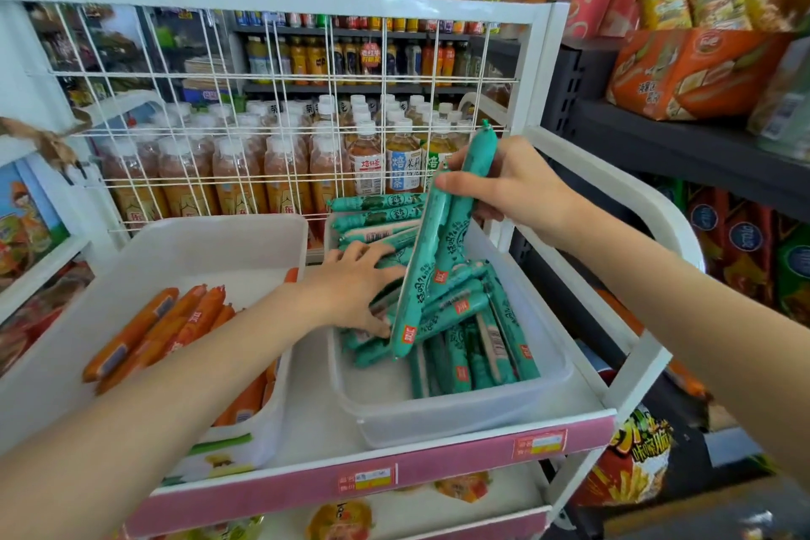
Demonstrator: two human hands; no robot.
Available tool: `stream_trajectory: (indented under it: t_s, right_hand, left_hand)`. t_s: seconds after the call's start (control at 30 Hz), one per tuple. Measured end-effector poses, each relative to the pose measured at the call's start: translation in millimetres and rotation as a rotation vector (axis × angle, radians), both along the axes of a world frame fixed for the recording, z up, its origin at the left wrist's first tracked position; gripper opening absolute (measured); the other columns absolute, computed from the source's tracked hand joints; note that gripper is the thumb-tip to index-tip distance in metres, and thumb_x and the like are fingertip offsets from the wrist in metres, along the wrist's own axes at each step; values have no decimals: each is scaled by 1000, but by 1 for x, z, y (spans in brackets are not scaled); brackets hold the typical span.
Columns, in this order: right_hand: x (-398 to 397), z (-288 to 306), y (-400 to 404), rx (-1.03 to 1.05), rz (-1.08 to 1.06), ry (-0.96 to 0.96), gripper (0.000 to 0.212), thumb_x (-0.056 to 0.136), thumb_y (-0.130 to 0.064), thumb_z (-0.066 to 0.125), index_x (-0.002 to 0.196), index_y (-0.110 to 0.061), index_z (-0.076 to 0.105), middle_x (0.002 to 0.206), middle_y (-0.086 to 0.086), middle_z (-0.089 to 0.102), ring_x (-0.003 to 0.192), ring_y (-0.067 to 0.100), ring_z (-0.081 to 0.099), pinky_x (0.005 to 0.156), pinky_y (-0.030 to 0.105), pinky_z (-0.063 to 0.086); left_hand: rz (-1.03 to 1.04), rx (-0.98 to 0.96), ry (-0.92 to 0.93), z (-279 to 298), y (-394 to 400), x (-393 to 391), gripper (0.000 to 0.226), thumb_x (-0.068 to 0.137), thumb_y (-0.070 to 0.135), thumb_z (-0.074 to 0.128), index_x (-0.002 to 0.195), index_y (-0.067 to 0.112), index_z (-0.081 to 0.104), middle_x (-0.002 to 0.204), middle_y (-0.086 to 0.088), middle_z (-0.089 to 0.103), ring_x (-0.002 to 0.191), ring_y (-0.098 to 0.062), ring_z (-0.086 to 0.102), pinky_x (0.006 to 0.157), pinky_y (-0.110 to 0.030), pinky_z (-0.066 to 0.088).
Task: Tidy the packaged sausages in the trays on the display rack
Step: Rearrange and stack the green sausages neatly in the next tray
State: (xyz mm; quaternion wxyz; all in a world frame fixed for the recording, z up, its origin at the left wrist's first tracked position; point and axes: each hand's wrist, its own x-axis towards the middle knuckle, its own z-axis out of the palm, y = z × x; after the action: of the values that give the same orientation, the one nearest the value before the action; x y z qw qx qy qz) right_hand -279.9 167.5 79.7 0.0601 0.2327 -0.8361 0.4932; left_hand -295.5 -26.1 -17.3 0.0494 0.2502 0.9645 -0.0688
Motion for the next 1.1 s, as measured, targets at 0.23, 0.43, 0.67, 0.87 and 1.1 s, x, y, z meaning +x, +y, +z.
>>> stream_trajectory:
  t_s: [0.23,0.43,0.67,0.87,1.1]
  right_hand:
    - [-20,-12,2,-104,-108,-148,16,87,-17,62,84,-7,50,65,10,48,37,9,35,33,17,26]
    - [-22,-26,-5,-188,-37,-211,15,87,-19,62,79,-8,54,51,-3,57,37,12,40,34,20,29]
    - [-12,-39,2,-74,76,-255,30,76,-12,72,99,-7,54,91,12,65,52,19,61,49,26,55]
    - [-5,-56,-5,105,165,-296,40,81,-10,67,116,-20,50,95,6,66,67,28,69,61,38,59]
    - [-5,-47,-3,157,163,-195,26,82,-14,66,107,-7,64,63,-7,69,53,17,66,61,33,58]
  left_hand:
    - [-33,469,-84,12,-10,-8,36,87,28,61,121,19,56,126,1,54,118,-17,49,101,-34,39]
    - [58,1134,-531,38,4,6,31,85,27,60,115,27,58,117,6,64,107,-8,61,92,-24,48]
    - [65,1141,-572,25,4,12,28,83,11,64,109,22,61,105,5,69,97,-11,66,84,-28,54]
    - [88,1101,-621,20,3,13,20,87,15,59,105,24,61,100,7,69,90,-6,65,73,-19,53]
    - [61,1151,-578,17,8,13,14,84,12,62,95,20,64,94,6,69,84,-4,67,70,-15,51]
